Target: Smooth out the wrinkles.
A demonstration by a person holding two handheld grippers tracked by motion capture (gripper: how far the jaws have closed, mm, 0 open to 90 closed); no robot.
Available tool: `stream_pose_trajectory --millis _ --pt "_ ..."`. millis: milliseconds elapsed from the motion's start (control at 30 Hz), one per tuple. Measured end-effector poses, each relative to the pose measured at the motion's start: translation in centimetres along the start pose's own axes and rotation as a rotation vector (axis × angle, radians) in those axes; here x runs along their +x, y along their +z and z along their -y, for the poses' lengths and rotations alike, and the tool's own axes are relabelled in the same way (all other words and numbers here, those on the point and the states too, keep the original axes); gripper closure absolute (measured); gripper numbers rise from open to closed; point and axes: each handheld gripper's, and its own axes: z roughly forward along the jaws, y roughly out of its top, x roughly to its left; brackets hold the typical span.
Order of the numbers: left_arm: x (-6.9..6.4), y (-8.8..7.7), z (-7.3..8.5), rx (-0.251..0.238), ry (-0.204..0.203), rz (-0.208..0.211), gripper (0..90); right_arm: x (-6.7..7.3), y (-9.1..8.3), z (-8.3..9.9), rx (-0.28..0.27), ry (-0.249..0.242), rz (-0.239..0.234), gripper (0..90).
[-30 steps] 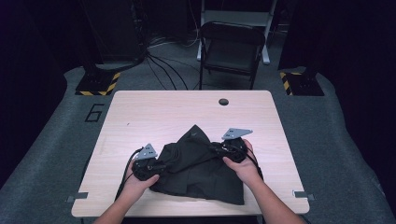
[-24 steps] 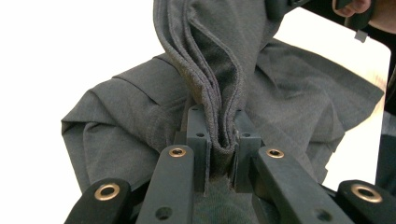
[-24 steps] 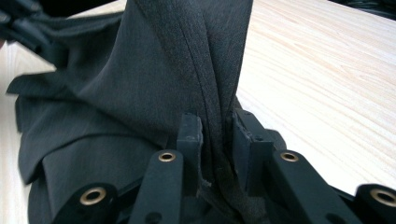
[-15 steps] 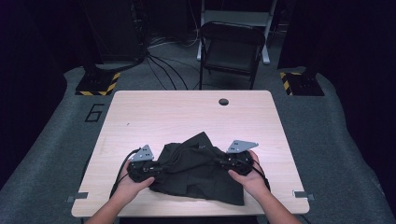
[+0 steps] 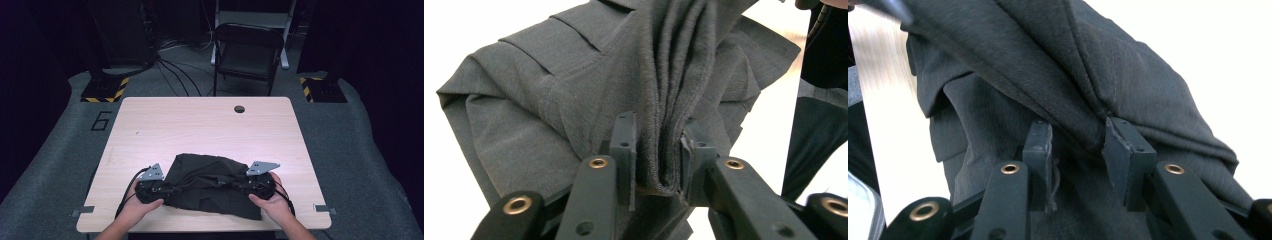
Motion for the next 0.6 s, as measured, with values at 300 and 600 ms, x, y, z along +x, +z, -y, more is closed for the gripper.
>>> stream_pose_trajectory --millis 300,600 --pt "-0.5 -1.1 -0.2 0.002 -0.018 0.018 61.0 0.1 -1.3 0.6 0.019 0.035 -0.016 59.8" --pt "-0.6 -2.8 -0.8 -0.026 -0.029 0.009 53.2 -0.7 -4.1 1.1 0.002 0.091 0.006 57.1"
